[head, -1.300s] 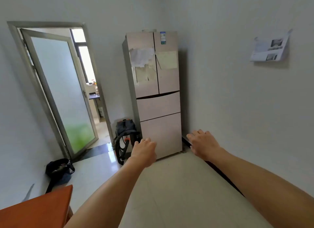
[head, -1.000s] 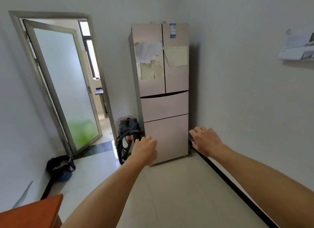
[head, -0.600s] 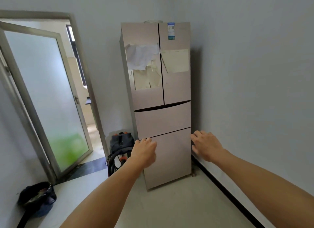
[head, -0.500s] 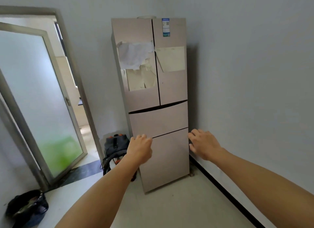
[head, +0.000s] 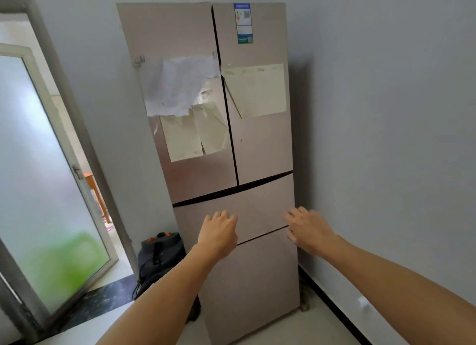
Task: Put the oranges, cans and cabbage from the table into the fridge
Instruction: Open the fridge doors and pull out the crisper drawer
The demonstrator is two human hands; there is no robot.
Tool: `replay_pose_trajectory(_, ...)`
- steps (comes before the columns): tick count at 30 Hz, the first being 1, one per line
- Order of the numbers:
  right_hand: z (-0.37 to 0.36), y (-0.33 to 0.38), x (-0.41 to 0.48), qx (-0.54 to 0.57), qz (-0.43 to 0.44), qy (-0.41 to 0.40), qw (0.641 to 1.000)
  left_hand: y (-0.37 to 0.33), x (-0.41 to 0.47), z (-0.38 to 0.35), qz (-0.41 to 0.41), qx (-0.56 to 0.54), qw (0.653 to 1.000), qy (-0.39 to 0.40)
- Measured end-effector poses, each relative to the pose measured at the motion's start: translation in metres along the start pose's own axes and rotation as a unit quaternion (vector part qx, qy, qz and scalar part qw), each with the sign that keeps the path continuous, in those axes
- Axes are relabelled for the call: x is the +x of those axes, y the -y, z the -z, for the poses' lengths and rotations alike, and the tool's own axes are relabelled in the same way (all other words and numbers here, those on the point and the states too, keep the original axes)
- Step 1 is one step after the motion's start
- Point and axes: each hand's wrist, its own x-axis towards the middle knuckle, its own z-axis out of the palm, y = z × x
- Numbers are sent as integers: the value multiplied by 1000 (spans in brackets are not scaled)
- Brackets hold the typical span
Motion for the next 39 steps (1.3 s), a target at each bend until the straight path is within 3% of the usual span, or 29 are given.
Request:
replay_pose_trajectory(5,-34,-47,102,53,-19,-3,998,23,106,-9,6,18,999,-36)
replay_pose_trajectory(12,-99,-59,209,132,-47,17,990,67,221,-48,-16,75,994,-84)
replay_pose_trajectory(15,-138,-62,251,183,-87,35,979,90,276,-70,-42,99,985,-134)
replay_pose_trajectory(17,-160,-62,283,275,-134,38,951,105,313,-84,-63,105,977,-176)
replay_pose_trajectory(19,-171,-61,318,391,-215,29,894,119,350,-92,-93,103,966,-220)
replay_pose_trajectory(23,-205,-60,380,519,-378,15,767,141,413,-102,-160,113,931,-308)
replay_pose_trajectory(26,-235,-59,415,645,-461,6,610,150,440,-116,-190,128,903,-363)
replay_pose_trajectory(29,-251,-48,440,753,-516,-36,407,154,449,-130,-199,147,889,-385)
replay_pose_trajectory(31,-253,-40,452,786,-525,-59,321,155,453,-134,-202,157,883,-394)
replay_pose_trajectory(33,-253,-36,457,810,-517,-69,268,157,455,-137,-203,156,878,-405)
replay_pose_trajectory(35,-252,-35,457,829,-501,-56,241,158,457,-140,-204,146,876,-412)
replay_pose_trajectory(39,-249,-37,447,837,-487,-10,251,158,455,-138,-219,126,868,-428)
